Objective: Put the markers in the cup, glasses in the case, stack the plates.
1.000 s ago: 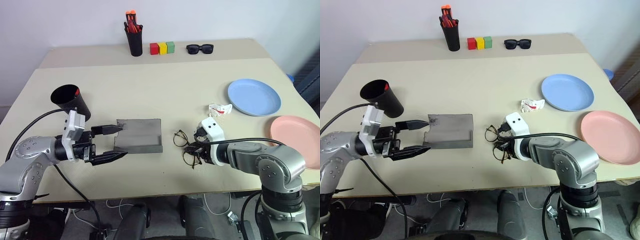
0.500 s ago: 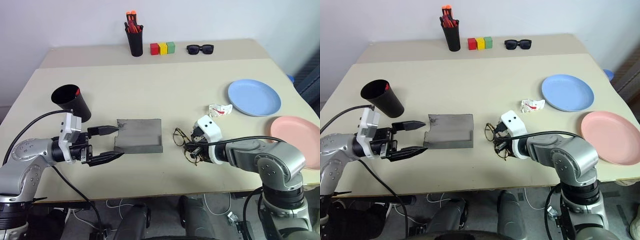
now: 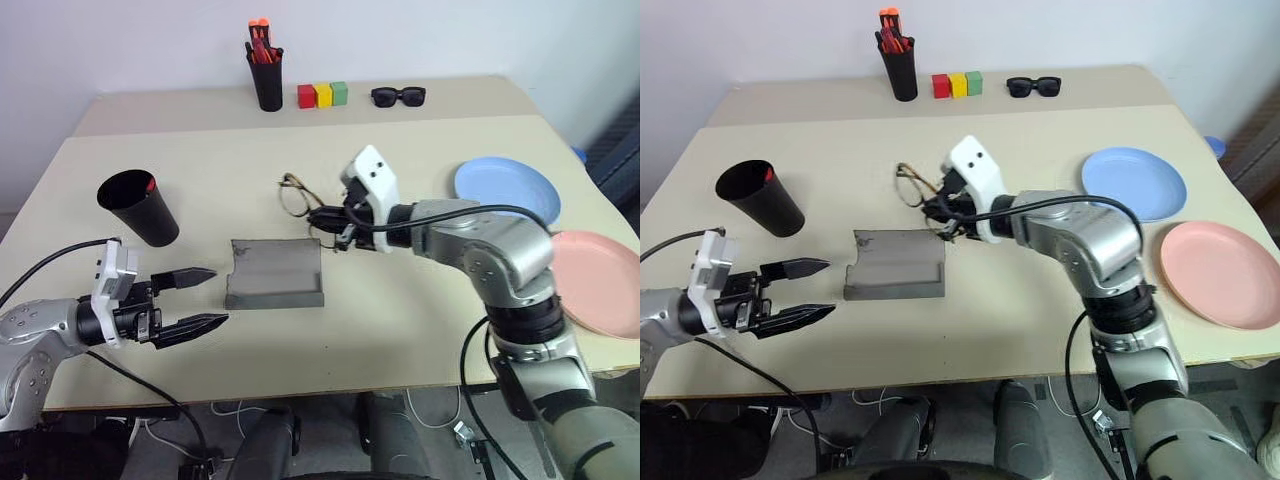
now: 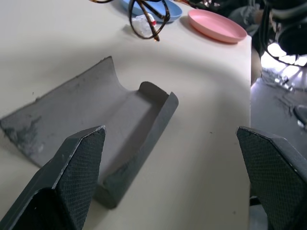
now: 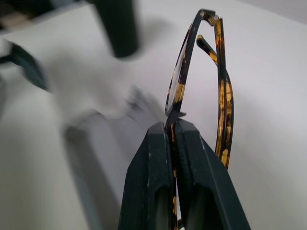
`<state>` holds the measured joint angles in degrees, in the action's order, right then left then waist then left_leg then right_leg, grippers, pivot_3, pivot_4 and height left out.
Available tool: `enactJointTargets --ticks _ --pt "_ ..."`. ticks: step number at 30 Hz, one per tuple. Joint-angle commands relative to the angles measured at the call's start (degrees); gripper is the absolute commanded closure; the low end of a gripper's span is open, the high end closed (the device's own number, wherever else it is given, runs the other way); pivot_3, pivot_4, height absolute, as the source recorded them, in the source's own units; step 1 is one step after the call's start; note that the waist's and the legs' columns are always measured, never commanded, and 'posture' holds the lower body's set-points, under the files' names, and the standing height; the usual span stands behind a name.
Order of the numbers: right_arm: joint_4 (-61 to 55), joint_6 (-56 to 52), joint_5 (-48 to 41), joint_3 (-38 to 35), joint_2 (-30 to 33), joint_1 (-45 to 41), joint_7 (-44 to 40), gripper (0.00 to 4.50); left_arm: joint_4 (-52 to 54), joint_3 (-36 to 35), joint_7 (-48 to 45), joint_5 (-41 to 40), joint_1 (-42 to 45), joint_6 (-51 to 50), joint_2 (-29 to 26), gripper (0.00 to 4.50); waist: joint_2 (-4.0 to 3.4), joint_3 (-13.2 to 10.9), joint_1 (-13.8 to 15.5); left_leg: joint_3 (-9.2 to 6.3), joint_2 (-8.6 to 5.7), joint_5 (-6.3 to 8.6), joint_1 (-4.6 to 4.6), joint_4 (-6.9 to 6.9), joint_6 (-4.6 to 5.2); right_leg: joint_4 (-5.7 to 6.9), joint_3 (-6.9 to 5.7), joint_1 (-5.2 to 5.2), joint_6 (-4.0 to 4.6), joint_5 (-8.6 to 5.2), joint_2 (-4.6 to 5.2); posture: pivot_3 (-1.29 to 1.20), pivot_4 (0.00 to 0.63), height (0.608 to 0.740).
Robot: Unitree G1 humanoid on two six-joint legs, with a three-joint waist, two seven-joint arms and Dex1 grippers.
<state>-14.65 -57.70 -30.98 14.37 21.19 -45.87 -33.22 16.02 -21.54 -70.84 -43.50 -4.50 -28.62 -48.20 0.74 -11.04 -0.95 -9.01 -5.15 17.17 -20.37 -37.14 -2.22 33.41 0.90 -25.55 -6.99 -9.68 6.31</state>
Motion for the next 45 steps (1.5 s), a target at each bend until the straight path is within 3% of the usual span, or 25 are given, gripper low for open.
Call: enactJointTargets --ticks 1,7,14,20,33,36,43,45 --pt "2.41 8.91 2.97 3.14 -3.28 -1.68 -3.74 4.43 3.56 -3.56 0.30 -2.73 -1.76 -1.43 -1.24 0.00 -0.01 0.00 -0.08 0.00 0.00 0.00 0.01 0.00 0.00 0.01 0.00 0.00 0.00 0.00 0.00 0.00 0.150 0.740" --pt "11.95 21.52 12.44 11.46 -4.31 -1.10 -10.01 4.43 5.33 -5.24 0.88 -2.71 -4.62 -0.73 -0.79 0.00 -0.02 -0.01 -0.20 0.01 -0.02 0.01 0.04 0.02 -0.02 0.04 0.00 -0.02 0.04 0.02 -0.06 0.00 0.150 0.740" --pt "19.44 27.45 16.16 13.40 -5.56 -1.04 -16.82 4.43 5.91 -5.84 1.39 -1.70 -6.12 1.15 -0.20 0.00 -0.03 -0.01 -0.21 0.00 -0.01 0.02 0.04 0.02 -0.05 0.04 0.01 -0.04 0.07 0.04 -0.10 0.00 0.150 0.740" --pt "18.70 22.75 14.89 13.10 -3.35 -0.86 -24.64 4.43 5.20 -5.09 1.79 -1.36 -5.21 2.09 -0.17 0.00 -0.03 -0.02 -0.20 0.00 0.01 0.04 0.02 0.02 -0.09 0.03 0.01 -0.07 0.10 0.05 -0.15 0.00 0.150 0.740" --pt "19.01 16.15 15.44 12.55 -4.85 -0.66 -26.28 4.43 4.49 -3.37 2.31 -0.21 -4.10 3.57 0.45 0.00 -0.03 -0.02 -0.18 0.00 0.02 0.04 0.02 0.02 -0.10 0.03 0.02 -0.08 0.12 0.06 -0.17 0.00 0.150 0.740" --pt "19.23 16.67 15.52 12.24 -5.07 -0.78 -26.60 3.55 4.31 -3.04 2.53 -0.04 -3.92 3.98 0.47 0.00 -0.03 -0.02 -0.18 0.01 0.02 0.05 0.02 0.02 -0.11 0.03 0.02 -0.08 0.12 0.06 -0.17 0.00 0.150 0.740" --pt "20.25 18.74 16.09 9.51 -4.20 -2.19 -25.88 0.01 4.00 -2.59 2.84 0.48 -3.44 4.50 0.79 0.00 -0.03 -0.02 -0.17 0.00 0.02 0.05 0.02 0.02 -0.11 0.03 0.02 -0.08 0.12 0.06 -0.18 0.00 0.150 0.740" --pt "19.76 18.44 15.17 7.45 -4.15 -2.62 -25.50 0.01 3.61 -2.38 3.59 0.79 -2.34 4.85 1.33 0.00 -0.03 -0.02 -0.17 0.01 0.02 0.04 0.02 0.01 -0.11 0.04 0.02 -0.08 0.12 0.07 -0.18 0.00 0.150 0.740"
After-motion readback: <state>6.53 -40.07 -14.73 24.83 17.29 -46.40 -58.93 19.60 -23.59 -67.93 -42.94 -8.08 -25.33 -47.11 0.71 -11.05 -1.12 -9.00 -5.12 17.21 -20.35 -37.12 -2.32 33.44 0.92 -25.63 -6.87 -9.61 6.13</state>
